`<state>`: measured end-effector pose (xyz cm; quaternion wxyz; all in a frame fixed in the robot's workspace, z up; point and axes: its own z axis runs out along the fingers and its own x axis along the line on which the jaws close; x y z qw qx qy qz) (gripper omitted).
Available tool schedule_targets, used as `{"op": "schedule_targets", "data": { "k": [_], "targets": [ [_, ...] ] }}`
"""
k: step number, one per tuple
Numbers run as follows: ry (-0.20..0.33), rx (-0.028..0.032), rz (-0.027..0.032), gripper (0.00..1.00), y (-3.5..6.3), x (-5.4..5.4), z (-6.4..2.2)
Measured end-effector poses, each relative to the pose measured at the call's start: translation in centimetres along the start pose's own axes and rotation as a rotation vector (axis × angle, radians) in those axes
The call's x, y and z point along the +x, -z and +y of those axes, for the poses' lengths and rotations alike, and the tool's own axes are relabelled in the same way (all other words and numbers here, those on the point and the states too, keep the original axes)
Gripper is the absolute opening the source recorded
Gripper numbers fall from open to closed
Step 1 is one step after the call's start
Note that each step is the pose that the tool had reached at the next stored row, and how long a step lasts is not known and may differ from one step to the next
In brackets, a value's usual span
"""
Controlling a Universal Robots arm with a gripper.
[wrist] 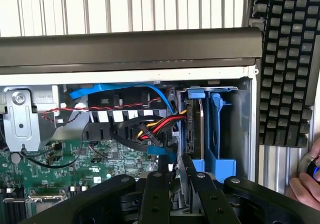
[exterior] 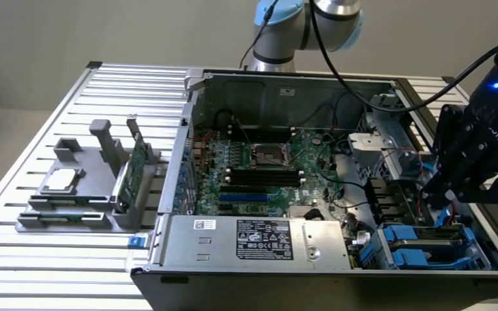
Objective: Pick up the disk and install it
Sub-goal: 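Insert the second disk wire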
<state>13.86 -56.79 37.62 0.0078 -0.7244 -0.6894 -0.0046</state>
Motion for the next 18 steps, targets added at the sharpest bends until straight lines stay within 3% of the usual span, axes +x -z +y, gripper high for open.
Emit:
{"op": "schedule_targets", "data": {
  "k": [18],
  "targets": [
    [0.0,-0.0002,-0.0007,0.25,-0.68,0.03,0.23]
  ]
}}
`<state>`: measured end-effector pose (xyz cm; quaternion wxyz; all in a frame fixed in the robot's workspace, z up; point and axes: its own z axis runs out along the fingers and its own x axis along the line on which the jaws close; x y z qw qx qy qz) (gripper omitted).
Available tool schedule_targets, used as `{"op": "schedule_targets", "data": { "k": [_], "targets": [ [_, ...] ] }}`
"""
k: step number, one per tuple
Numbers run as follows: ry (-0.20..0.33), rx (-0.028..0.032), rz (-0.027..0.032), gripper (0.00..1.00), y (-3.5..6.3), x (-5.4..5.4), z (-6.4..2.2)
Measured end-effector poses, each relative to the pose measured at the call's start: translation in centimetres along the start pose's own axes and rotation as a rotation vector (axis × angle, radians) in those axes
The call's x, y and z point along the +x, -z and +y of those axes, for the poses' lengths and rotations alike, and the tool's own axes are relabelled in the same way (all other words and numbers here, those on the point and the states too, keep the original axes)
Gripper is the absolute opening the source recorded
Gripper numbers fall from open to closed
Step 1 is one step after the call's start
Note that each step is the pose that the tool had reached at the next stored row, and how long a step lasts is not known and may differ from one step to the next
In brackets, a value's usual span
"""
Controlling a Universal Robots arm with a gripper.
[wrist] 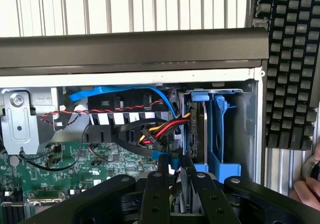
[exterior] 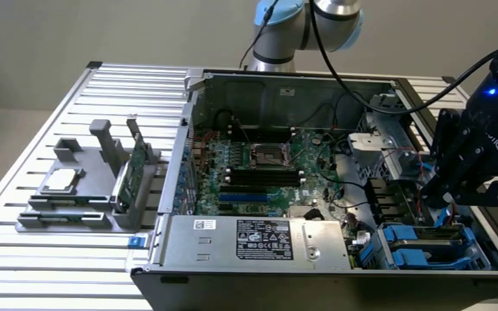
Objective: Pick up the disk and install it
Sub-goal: 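Insert the second disk wire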
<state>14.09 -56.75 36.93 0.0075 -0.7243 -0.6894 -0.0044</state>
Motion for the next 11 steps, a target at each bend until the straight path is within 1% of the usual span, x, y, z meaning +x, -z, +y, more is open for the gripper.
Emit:
{"op": "schedule_targets", "data": {
  "k": [1,2,11],
  "targets": [
    [0.0,0.0,-0.0001,0.23,-0.01,0.0,0.0],
    [0.0,0.0,-0.0001,0.17,-0.02,0.0,0.01],
    [0.0,0.0,-0.0006,0.16,-0.08,-0.14,0.02]
  ]
}}
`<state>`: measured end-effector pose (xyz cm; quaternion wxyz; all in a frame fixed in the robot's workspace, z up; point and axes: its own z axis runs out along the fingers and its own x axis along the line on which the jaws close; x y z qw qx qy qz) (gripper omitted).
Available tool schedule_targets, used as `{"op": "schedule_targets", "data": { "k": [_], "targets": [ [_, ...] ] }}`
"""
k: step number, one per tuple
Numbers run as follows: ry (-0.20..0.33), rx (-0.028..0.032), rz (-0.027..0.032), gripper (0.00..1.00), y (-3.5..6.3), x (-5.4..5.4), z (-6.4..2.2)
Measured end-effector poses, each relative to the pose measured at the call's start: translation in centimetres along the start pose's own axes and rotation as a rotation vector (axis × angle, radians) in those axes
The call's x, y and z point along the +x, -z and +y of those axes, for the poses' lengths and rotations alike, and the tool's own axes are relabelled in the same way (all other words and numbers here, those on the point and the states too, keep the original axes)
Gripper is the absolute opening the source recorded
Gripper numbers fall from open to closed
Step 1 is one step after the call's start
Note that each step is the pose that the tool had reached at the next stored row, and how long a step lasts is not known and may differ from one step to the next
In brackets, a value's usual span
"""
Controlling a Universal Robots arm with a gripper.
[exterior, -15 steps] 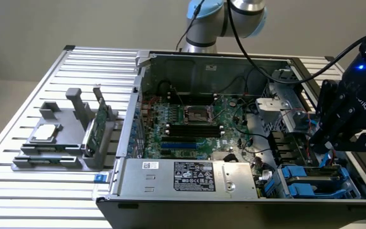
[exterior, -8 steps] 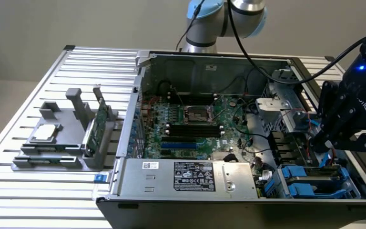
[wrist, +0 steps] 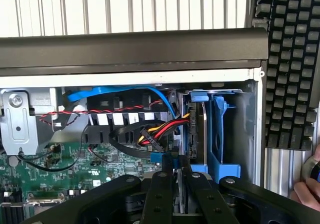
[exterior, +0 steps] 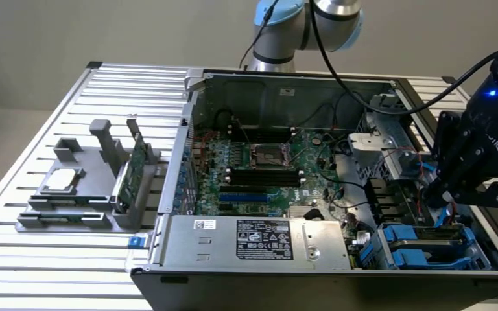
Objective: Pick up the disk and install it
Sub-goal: 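Insert the second disk wire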
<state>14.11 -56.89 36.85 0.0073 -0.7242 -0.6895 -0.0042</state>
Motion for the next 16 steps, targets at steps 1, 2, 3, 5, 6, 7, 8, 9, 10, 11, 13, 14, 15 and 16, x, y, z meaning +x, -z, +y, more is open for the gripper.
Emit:
{"op": "schedule_targets", "data": {
  "k": [1,2,3,5,6,7,8,9,10,11,13,14,15,16],
  "targets": [
    [0.0,0.0,0.0,0.16,-0.03,-0.1,0.0],
    [0.0,0.0,0.0,0.16,-0.06,-0.2,0.01],
    [0.0,0.0,-0.0001,0.16,-0.1,-0.3,0.02],
    [0.0,-0.0001,-0.0001,0.16,-0.27,-0.6,0.03],
    [0.0,0.0,0.0,0.16,-0.4,-0.7,0.03],
    [0.0,0.0,0.0001,0.16,-0.54,-0.8,0.04],
    [0.0,0.0,0.0002,0.16,-0.71,-0.9,0.04],
    [0.0,0.0,0.0,0.16,-0.88,-0.9,0.05],
    [0.0,0.0,-0.0001,0.16,-1.05,-1.0,0.05],
    [0.001,0.0,0.0001,0.16,-1.24,-1.0,0.05],
    [0.002,-0.0005,-0.0001,0.16,-1.46,-1.2,0.06],
    [0.002,-0.0006,0.0003,0.16,-1.55,-1.3,0.07],
    [0.002,-0.0007,0.0006,0.16,-1.62,-1.4,0.07],
    [0.003,-0.0008,0.0006,0.16,-1.68,-1.5,0.08]
  ]
}}
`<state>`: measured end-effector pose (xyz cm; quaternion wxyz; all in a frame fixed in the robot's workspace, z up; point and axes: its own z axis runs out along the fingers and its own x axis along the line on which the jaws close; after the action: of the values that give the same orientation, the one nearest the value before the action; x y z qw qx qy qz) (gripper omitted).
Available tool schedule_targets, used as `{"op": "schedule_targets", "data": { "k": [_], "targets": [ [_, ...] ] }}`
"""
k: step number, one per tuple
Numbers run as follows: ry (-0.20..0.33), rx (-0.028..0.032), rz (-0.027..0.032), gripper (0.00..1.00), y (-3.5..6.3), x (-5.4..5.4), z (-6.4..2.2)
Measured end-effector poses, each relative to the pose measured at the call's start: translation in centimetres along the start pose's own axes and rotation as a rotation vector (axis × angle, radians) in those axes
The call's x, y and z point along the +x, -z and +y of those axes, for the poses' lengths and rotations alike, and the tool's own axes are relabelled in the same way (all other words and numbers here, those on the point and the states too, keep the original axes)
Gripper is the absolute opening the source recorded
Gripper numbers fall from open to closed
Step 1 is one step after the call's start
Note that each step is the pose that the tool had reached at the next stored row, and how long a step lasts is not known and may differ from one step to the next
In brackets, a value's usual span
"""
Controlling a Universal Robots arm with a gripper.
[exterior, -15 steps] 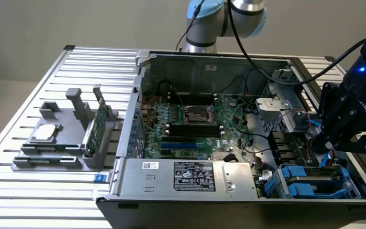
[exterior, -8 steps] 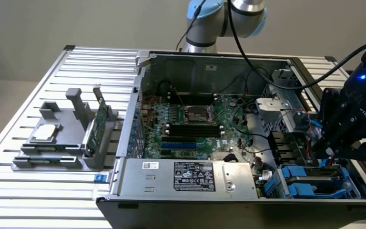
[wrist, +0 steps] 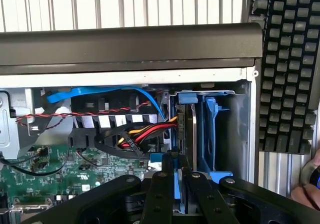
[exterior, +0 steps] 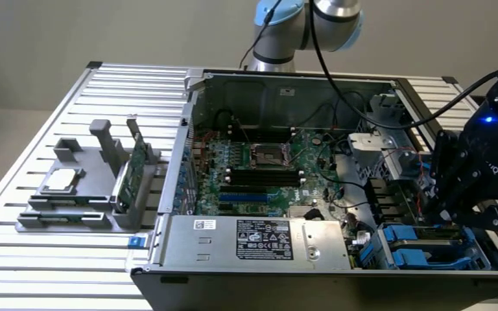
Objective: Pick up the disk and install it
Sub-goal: 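Insert the second disk wire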
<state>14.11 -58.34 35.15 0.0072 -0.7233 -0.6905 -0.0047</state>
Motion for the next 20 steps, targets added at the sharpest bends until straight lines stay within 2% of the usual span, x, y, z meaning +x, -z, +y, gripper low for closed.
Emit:
{"op": "schedule_targets", "data": {
  "k": [7,15,20],
  "targets": [
    [0.005,-0.0008,0.0048,0.16,-0.45,-0.37,0.02],
    [0.035,-0.0082,0.0098,0.16,-0.74,-0.46,0.04],
    [0.047,-0.0095,0.0135,0.16,-0.91,-0.52,0.04]
  ]
}}
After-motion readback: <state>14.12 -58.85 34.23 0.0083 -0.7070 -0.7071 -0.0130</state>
